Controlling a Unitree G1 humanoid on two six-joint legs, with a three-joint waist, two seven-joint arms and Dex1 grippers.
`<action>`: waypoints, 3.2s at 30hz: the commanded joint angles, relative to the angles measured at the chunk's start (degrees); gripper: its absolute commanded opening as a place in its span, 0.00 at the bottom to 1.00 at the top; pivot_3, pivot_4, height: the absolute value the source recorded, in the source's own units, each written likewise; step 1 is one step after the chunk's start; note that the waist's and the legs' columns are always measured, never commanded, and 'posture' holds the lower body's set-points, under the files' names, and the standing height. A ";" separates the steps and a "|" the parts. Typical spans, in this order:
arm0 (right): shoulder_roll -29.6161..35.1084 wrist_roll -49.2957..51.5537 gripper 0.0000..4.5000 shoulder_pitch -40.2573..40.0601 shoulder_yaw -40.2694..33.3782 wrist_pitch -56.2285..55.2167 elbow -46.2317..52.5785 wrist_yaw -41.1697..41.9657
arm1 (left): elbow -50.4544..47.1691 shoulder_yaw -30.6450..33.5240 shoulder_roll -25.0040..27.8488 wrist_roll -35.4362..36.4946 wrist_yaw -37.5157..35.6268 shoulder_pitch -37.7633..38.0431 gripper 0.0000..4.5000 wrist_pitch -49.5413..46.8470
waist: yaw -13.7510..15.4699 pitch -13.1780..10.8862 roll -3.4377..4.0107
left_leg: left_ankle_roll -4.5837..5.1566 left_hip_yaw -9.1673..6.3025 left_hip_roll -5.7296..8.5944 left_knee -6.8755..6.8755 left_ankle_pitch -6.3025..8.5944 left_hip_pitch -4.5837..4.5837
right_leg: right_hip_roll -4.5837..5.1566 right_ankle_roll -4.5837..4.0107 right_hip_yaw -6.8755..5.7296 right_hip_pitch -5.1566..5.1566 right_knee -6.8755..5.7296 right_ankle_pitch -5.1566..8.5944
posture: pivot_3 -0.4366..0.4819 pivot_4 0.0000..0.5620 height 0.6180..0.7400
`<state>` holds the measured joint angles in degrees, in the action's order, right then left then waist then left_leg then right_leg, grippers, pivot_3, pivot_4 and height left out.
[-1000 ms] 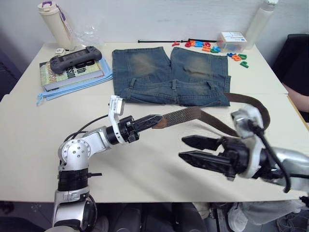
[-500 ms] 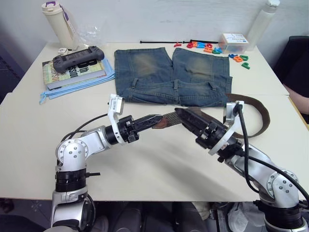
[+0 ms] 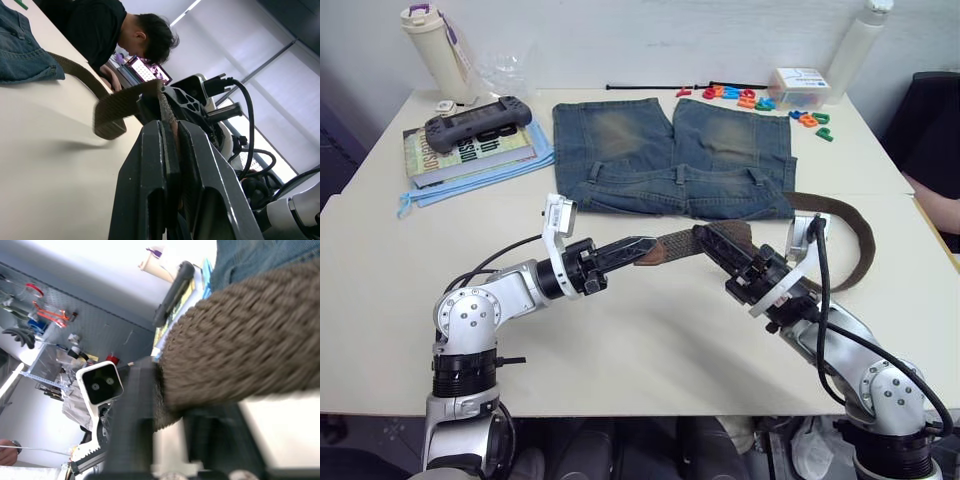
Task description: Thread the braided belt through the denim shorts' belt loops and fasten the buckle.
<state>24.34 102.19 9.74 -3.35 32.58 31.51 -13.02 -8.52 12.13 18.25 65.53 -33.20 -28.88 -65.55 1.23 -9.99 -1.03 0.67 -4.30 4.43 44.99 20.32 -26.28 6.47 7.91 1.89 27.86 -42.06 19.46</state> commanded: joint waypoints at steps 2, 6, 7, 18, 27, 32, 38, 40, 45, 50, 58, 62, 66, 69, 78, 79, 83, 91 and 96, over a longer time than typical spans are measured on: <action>-0.40 -1.19 0.03 -1.43 -2.68 -0.74 0.07 2.96 | -1.97 0.12 0.48 1.67 -0.41 -0.49 0.00 0.70 | 0.00 0.00 0.00 | 0.00 0.00 0.00 0.00 0.00 0.00 | 0.00 0.00 0.00 0.00 0.00 0.00 | 0.48 0.27 0.30; -0.65 -2.94 0.00 -1.97 -3.10 -1.35 0.23 3.16 | -2.26 -1.05 1.96 0.46 -3.03 -0.50 0.29 1.56 | -0.05 0.00 0.00 | 0.00 0.01 0.00 0.00 0.00 0.00 | 0.00 0.00 0.01 0.02 -0.02 0.00 | 0.48 0.27 0.30; -0.85 -3.20 0.00 -2.01 -3.19 -1.47 0.32 3.02 | -2.25 -1.39 2.44 0.46 -4.02 -0.51 0.39 1.58 | -0.05 0.00 0.01 | 0.00 0.01 0.00 0.00 0.00 0.00 | 0.00 0.00 0.01 0.02 -0.02 0.00 | 0.48 0.27 0.30; -0.99 -4.15 0.00 -1.13 -6.67 -4.43 3.67 -4.21 | 25.24 -19.00 16.59 -36.38 -29.21 -11.99 0.88 40.00 | 0.61 -0.09 0.21 | -0.01 0.10 0.00 -0.01 0.00 -0.02 | 0.02 -0.08 0.01 0.10 -0.10 0.04 | 0.48 0.27 0.30; -2.17 -3.82 0.00 -0.02 -6.32 -5.71 6.66 -7.88 | 60.78 -28.61 1.06 -66.91 -9.12 -30.16 0.88 85.34 | 0.10 -0.03 0.09 | 0.50 0.40 0.58 0.19 -0.01 -1.21 | 0.46 0.33 0.01 1.33 -0.54 -0.20 | 0.48 0.27 0.30; -2.73 -3.87 0.00 0.73 -5.25 -6.51 9.63 -8.71 | 74.51 -35.74 -1.67 -83.42 14.88 -38.43 0.88 89.88 | -0.19 -0.13 -0.08 | 0.83 0.68 0.94 0.16 -0.13 -1.42 | 1.07 0.46 -0.16 1.72 -0.79 -0.25 | 0.48 0.27 0.30; -3.40 -4.51 0.00 1.23 -4.69 -7.53 10.16 -9.37 | 81.93 -36.60 -4.03 -89.23 25.49 -41.83 0.88 85.15 | 0.02 -0.11 -0.13 | 0.99 0.73 1.14 0.26 -0.38 -1.38 | 1.10 0.70 -0.12 1.70 -0.74 -0.38 | 0.48 0.27 0.30; -3.44 -4.58 0.00 1.30 -4.63 -7.81 10.10 -9.44 | 82.89 -36.38 -4.37 -90.08 26.75 -42.13 0.88 84.23 | 0.11 -0.05 -0.21 | 0.94 0.72 1.16 0.30 -0.42 -1.36 | 1.11 0.70 -0.12 1.70 -0.83 -0.38 | 0.48 0.27 0.30; -3.39 -4.65 0.00 1.53 -4.56 -8.10 9.96 -9.50 | 83.66 -35.58 -5.04 -90.81 26.23 -42.41 0.72 84.09 | -0.13 -0.03 -0.26 | 0.83 0.72 1.17 0.33 -0.50 -1.33 | 1.14 0.70 -0.09 1.70 -0.94 -0.38 | 0.48 0.27 0.30; -3.37 -4.84 0.00 1.74 -4.47 -8.28 9.72 -9.43 | 84.04 -35.61 -4.91 -92.02 25.65 -42.25 0.28 83.80 | -0.21 -0.03 -0.27 | 0.80 0.72 1.17 0.34 -0.51 -1.35 | 1.15 0.70 -0.09 1.73 -0.99 -0.38 | 0.48 0.27 0.30; -3.44 -5.32 0.00 1.37 -4.56 -8.69 9.47 -8.75 | 82.07 -36.63 -3.08 -94.58 24.86 -40.92 0.22 87.29 | -0.40 -0.02 -0.28 | 0.79 0.73 1.17 0.34 -0.52 -1.33 | 1.14 0.70 -0.09 1.73 -1.06 -0.38 | 0.48 0.27 0.30; -3.73 -6.23 0.00 0.92 -5.40 -9.59 9.91 -8.91 | 72.61 -35.46 2.31 -92.00 16.23 -34.29 0.22 92.49 | -1.15 -0.02 -0.27 | 0.78 0.73 1.16 0.34 -0.53 -1.33 | 1.17 0.69 -0.08 1.74 -1.25 -0.38 | 0.48 0.27 0.30; -3.79 -6.77 0.00 0.17 -6.73 -10.70 10.44 -8.71 | 49.34 -31.32 9.72 -85.12 4.37 -19.98 0.22 86.78 | -2.61 0.08 -0.17 | 0.70 0.74 1.13 0.31 -0.47 -1.16 | 1.19 0.59 -0.02 1.79 -1.39 -0.33 | 0.48 0.27 0.30; -3.26 -6.69 0.00 0.10 -7.70 -10.91 10.24 -8.49 | 25.27 -26.66 14.11 -79.03 -1.60 -6.21 0.22 75.35 | -3.18 0.16 -0.07 | 0.70 0.73 1.12 0.33 -0.47 -1.10 | 1.19 0.55 -0.01 1.79 -1.47 -0.31 | 0.48 0.27 0.30; -0.88 -5.19 0.00 1.39 -10.39 -10.70 8.45 -7.74 | -5.51 -16.72 18.35 -71.23 -6.36 13.10 0.22 54.15 | -2.51 0.17 -0.06 | 0.88 0.64 1.15 0.40 -0.34 -0.96 | 1.16 0.43 -0.02 1.74 -1.50 -0.25 | 0.48 0.27 0.30; -0.66 -5.21 0.00 1.41 -10.40 -10.43 7.98 -7.28 | -4.78 -16.16 17.62 -71.65 -4.64 11.94 0.22 54.93 | -2.42 0.17 -0.06 | 0.89 0.62 1.15 0.40 -0.33 -0.96 | 1.17 0.42 -0.04 1.74 -1.53 -0.24 | 0.48 0.27 0.30; -0.79 -5.76 0.00 1.54 -9.84 -9.97 6.40 -5.93 | 3.68 -16.09 15.11 -73.16 -0.14 4.44 0.22 59.78 | -1.24 0.18 -0.08 | 0.89 0.61 1.17 0.45 -0.34 -0.96 | 1.17 0.39 -0.09 1.73 -1.58 -0.27 | 0.48 0.27 0.30; -1.40 -6.69 0.00 2.57 -8.58 -9.68 5.43 -5.23 | 46.72 -25.28 10.02 -81.94 4.61 -21.83 0.92 79.85 | -1.20 0.21 -0.16 | 0.89 0.59 1.32 0.56 -0.35 -1.02 | 1.18 0.39 -0.14 1.73 -1.62 -0.27 | 0.48 0.27 0.30; -1.81 -7.05 0.00 2.25 -8.94 -10.28 6.67 -6.28 | 72.71 -31.15 4.94 -89.95 14.95 -35.09 0.99 84.17 | -1.29 0.22 -0.26 | 0.90 0.65 1.38 0.67 -0.35 -1.10 | 1.18 0.46 -0.10 1.74 -1.65 -0.29 | 0.48 0.27 0.30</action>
<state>22.74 95.19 11.82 -11.53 22.94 35.76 -19.34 59.82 -17.99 23.29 -21.91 -21.35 -62.23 17.35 -0.07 -9.77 -1.28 1.58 -3.65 5.81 45.73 19.97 -27.41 7.66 8.39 1.78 29.60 -43.84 19.16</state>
